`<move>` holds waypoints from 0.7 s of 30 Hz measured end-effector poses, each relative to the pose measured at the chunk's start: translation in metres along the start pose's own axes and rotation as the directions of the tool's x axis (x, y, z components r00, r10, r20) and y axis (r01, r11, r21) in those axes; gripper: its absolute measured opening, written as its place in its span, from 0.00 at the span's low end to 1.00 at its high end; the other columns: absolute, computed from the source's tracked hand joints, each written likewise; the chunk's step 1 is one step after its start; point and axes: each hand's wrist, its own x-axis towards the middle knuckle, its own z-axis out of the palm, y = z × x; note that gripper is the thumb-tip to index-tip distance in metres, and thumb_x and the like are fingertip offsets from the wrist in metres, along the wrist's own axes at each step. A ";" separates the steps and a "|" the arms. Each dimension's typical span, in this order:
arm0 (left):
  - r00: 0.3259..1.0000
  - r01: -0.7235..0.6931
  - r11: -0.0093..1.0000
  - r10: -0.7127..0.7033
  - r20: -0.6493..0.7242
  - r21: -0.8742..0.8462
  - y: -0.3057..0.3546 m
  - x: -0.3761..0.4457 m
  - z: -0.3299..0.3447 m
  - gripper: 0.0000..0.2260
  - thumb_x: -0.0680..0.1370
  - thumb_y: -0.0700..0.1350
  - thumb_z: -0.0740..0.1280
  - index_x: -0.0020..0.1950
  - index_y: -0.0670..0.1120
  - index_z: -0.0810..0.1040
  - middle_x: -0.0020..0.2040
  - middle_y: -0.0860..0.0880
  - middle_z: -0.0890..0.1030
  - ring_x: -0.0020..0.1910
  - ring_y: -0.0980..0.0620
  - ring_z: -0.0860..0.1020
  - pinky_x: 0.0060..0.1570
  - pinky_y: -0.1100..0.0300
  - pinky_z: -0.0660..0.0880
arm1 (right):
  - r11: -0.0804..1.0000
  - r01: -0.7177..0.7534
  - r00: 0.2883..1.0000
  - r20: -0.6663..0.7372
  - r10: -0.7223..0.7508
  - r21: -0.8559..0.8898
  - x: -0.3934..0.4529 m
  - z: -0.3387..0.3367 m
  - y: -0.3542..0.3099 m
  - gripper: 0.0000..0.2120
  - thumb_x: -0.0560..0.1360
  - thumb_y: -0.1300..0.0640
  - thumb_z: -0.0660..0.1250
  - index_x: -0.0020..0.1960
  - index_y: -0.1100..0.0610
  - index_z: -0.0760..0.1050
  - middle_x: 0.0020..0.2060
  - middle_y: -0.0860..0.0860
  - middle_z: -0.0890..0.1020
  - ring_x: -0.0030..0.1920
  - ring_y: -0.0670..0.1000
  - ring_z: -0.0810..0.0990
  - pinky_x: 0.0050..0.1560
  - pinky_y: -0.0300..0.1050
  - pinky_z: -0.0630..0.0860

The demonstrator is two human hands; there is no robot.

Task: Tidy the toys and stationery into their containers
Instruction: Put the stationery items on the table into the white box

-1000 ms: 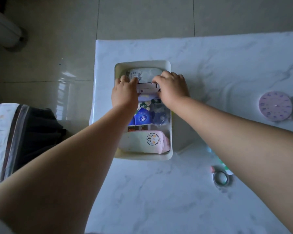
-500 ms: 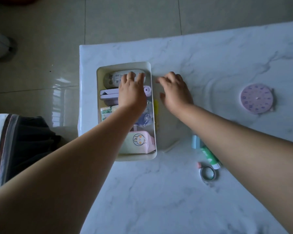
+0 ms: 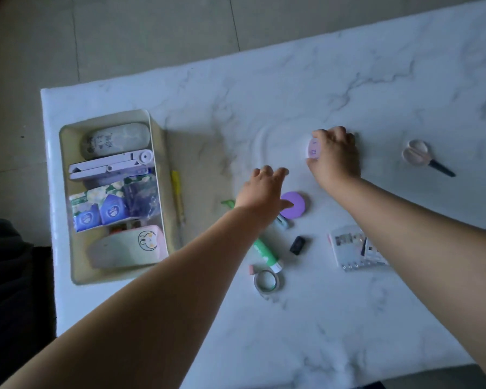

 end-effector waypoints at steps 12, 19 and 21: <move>0.978 0.206 0.960 -0.209 -0.003 0.187 0.049 0.021 0.047 0.20 0.74 0.39 0.68 0.64 0.46 0.67 0.61 0.42 0.69 0.59 0.39 0.71 0.51 0.51 0.72 | 0.988 -0.151 0.979 0.134 0.155 -0.035 0.026 0.001 0.057 0.44 0.64 0.47 0.78 0.72 0.56 0.59 0.66 0.59 0.66 0.65 0.61 0.66 0.63 0.51 0.67; 0.971 0.227 0.965 -0.235 0.043 0.134 0.047 0.027 0.047 0.19 0.73 0.41 0.72 0.62 0.43 0.72 0.61 0.42 0.69 0.60 0.40 0.70 0.54 0.49 0.72 | 0.967 -0.256 0.945 0.210 0.251 -0.006 0.032 0.000 0.056 0.42 0.62 0.45 0.79 0.67 0.57 0.63 0.65 0.59 0.65 0.64 0.62 0.68 0.63 0.51 0.69; 0.972 0.228 0.969 -0.232 0.033 0.089 0.044 0.026 0.044 0.17 0.73 0.41 0.71 0.61 0.43 0.74 0.59 0.42 0.71 0.59 0.40 0.71 0.52 0.50 0.72 | 0.957 -0.289 0.931 0.234 0.280 0.005 0.035 -0.001 0.052 0.42 0.62 0.46 0.80 0.66 0.58 0.62 0.65 0.60 0.64 0.64 0.62 0.69 0.62 0.52 0.69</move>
